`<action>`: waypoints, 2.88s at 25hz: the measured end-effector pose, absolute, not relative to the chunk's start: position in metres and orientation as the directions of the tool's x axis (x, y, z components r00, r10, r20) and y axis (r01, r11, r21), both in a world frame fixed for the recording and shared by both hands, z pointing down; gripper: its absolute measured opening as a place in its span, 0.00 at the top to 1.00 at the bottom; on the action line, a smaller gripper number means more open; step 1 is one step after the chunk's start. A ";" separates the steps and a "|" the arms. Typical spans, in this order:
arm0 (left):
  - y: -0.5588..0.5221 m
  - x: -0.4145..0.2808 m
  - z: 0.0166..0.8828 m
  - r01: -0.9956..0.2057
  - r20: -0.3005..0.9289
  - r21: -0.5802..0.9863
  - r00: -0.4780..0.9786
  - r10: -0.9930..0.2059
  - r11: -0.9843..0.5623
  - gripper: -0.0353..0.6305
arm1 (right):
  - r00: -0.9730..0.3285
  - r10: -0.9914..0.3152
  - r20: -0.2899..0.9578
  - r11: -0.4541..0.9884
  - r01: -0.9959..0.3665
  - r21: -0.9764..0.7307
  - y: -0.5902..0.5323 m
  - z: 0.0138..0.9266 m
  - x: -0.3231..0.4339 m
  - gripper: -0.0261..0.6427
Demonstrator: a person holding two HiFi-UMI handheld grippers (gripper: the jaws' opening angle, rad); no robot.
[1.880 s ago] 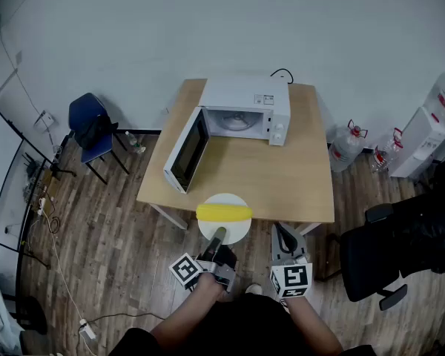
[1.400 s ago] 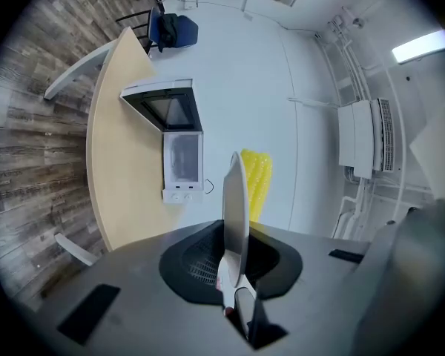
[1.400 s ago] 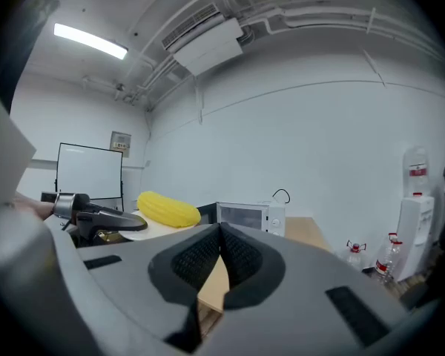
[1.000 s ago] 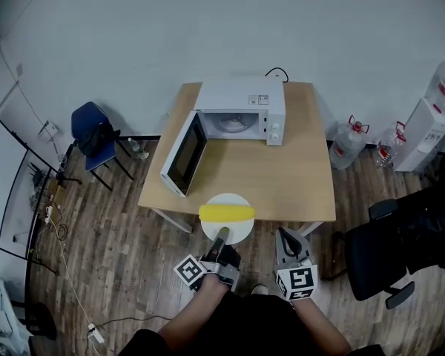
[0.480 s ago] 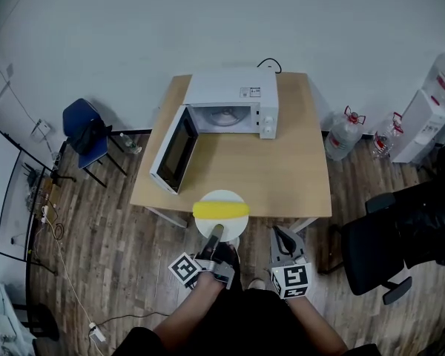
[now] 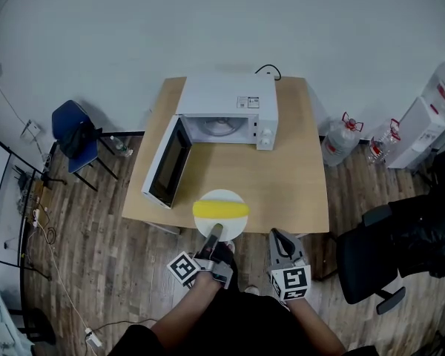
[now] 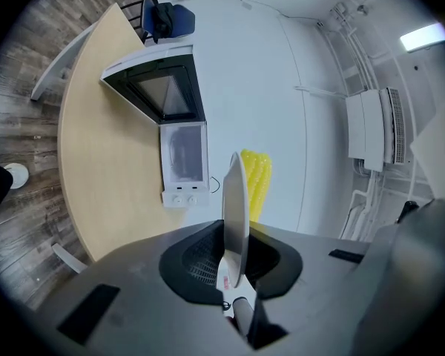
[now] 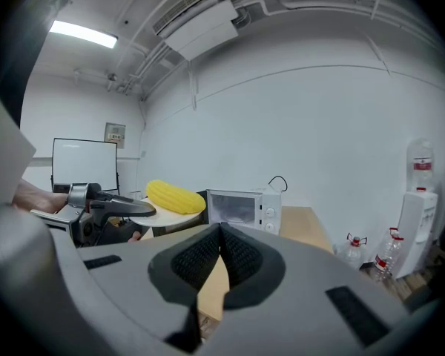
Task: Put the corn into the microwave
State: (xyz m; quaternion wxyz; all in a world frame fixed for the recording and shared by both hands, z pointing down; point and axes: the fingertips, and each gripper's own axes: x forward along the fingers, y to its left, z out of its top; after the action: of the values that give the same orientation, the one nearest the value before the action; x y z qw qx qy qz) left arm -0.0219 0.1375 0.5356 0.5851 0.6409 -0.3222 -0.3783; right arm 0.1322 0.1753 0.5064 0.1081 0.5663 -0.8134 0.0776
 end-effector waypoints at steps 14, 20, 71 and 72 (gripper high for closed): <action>0.024 -0.033 0.530 0.043 -0.092 0.996 0.526 -0.846 -0.082 0.90 | -0.315 -0.904 0.288 0.327 -0.945 -0.008 0.053 0.495 0.119 0.87; -0.015 -0.036 0.535 0.060 -0.073 0.997 0.557 -0.827 -0.048 0.90 | -0.288 -0.910 0.298 0.302 -0.953 0.001 0.009 0.491 0.108 0.87; -0.218 -0.034 0.673 0.086 0.008 0.994 0.531 -0.847 0.063 0.90 | -0.318 -0.862 0.395 0.338 -0.941 -0.018 -0.172 0.561 0.093 0.87; -0.221 -0.034 0.676 0.085 0.011 0.994 0.527 -0.850 0.065 0.90 | -0.318 -0.862 0.394 0.337 -0.941 -0.023 -0.174 0.562 0.093 0.87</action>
State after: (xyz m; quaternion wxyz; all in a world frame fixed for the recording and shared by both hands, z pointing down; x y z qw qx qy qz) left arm -0.0339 -0.2211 0.6764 0.6516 0.5822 -0.3286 -0.3585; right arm 0.0932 -0.1741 0.5621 0.1582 0.5619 -0.8022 0.1249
